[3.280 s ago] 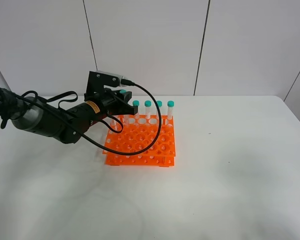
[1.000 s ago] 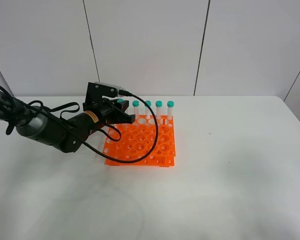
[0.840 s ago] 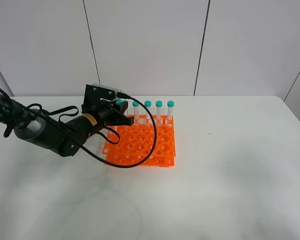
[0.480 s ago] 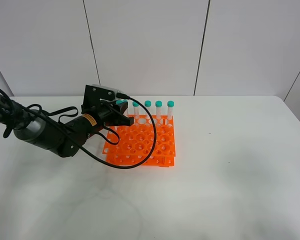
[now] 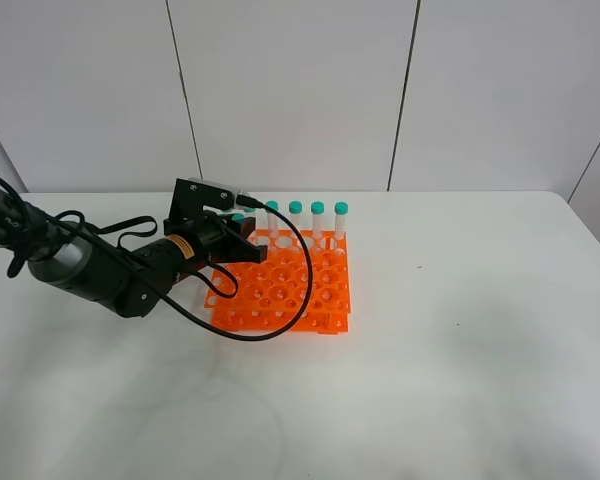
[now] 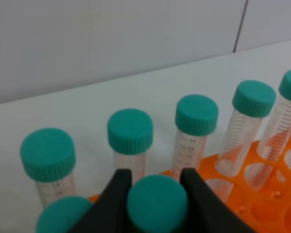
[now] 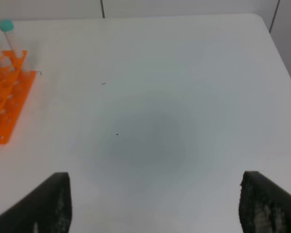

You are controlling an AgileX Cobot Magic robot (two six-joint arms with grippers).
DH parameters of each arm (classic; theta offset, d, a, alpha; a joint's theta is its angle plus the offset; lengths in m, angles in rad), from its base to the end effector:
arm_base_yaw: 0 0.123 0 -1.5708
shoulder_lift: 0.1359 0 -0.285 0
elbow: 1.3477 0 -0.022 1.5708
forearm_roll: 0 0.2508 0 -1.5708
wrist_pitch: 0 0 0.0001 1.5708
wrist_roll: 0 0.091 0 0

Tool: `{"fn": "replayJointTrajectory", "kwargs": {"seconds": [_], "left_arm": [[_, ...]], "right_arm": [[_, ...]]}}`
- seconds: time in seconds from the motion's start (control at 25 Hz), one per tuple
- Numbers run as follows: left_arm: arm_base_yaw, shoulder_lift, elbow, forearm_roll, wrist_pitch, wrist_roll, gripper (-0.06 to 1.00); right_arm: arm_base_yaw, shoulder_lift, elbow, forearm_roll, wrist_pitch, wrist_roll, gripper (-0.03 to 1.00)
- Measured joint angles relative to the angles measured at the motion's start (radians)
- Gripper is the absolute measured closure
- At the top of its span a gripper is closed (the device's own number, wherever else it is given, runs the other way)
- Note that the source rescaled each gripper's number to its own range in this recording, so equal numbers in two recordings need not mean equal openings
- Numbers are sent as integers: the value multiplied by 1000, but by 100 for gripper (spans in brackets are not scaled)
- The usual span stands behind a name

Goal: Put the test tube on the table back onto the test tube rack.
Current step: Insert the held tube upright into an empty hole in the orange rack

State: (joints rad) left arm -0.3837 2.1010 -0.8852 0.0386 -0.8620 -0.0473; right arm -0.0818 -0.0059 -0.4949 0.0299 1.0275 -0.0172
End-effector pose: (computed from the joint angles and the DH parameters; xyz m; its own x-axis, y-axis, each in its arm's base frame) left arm 0.3616 -0.1489 0.1057 -0.2534 0.0784 -0.9642 0.3949 0.9183 -0.0291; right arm -0.0036 0.0026 0.2786 -0.4240 0.0330 -0.9051 0.0579 0.9983 0.0093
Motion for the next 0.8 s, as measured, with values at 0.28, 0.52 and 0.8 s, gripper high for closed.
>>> {"fn": "replayJointTrajectory", "kwargs": {"seconds": [0.28, 0.52, 0.8], "left_arm": [[0, 0, -1, 0, 6, 0, 94], [-2, 0, -45, 23, 75, -1, 94], [-11, 0, -50, 29, 84, -1, 94]], "right_arm": [[0, 0, 0, 1, 0, 0, 12], [0, 0, 0, 0, 0, 0, 12], [0, 0, 0, 0, 0, 0, 12]]}}
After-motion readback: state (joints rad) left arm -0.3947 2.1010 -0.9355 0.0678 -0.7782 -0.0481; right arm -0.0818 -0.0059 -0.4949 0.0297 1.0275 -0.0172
